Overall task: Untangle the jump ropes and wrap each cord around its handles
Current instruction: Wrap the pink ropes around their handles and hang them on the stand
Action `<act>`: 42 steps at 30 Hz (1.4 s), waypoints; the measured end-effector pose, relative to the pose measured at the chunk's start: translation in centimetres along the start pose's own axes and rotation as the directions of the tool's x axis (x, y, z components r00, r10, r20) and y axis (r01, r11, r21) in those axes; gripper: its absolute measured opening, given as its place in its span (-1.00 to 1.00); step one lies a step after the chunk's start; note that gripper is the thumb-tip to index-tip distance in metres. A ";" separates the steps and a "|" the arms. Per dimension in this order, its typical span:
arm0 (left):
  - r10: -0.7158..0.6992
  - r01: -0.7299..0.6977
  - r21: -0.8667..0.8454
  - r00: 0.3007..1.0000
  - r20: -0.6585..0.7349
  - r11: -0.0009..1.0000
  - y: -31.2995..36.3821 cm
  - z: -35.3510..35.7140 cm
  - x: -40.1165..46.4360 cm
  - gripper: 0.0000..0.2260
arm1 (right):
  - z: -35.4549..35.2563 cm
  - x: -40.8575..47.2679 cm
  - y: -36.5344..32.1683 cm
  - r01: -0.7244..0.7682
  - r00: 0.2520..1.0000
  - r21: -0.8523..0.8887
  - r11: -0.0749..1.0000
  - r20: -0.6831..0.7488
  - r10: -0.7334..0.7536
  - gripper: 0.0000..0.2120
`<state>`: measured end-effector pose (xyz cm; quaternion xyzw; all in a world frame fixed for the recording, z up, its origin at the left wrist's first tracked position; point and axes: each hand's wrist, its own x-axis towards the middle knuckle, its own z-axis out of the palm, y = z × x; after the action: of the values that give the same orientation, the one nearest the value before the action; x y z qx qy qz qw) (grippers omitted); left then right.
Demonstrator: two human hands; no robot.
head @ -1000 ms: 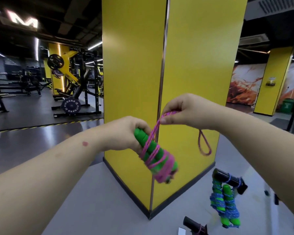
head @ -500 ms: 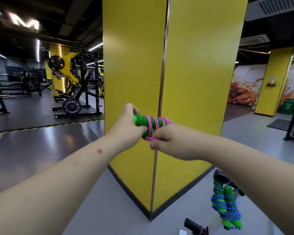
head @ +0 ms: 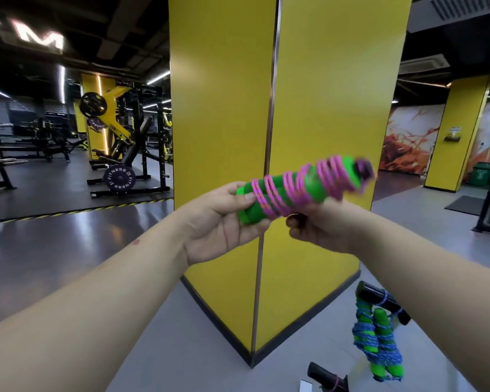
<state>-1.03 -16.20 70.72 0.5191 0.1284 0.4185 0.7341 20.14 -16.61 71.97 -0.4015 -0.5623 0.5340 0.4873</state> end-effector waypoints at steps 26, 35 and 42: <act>-0.191 0.149 -0.216 0.963 -0.191 0.965 -2.2 -1.5 2.2 -0.70 | 1.1 0.3 3.6 -0.018 0.999 0.116 0.993 0.045 0.013 -0.66; -0.072 0.033 -0.116 0.935 -0.347 0.993 -3.0 -1.4 2.5 -0.74 | 1.3 -0.7 3.3 -0.080 0.989 0.439 0.895 -0.075 0.126 -0.71; -0.094 0.074 -0.083 0.956 -0.279 0.994 -2.8 -1.5 1.9 -0.68 | 1.2 -0.9 3.0 -0.124 0.989 0.591 0.797 0.007 0.148 -0.66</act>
<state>0.57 -14.16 68.07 0.4213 0.2387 0.4611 0.7436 18.93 -17.38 68.94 -0.2800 -0.3291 0.7076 0.5591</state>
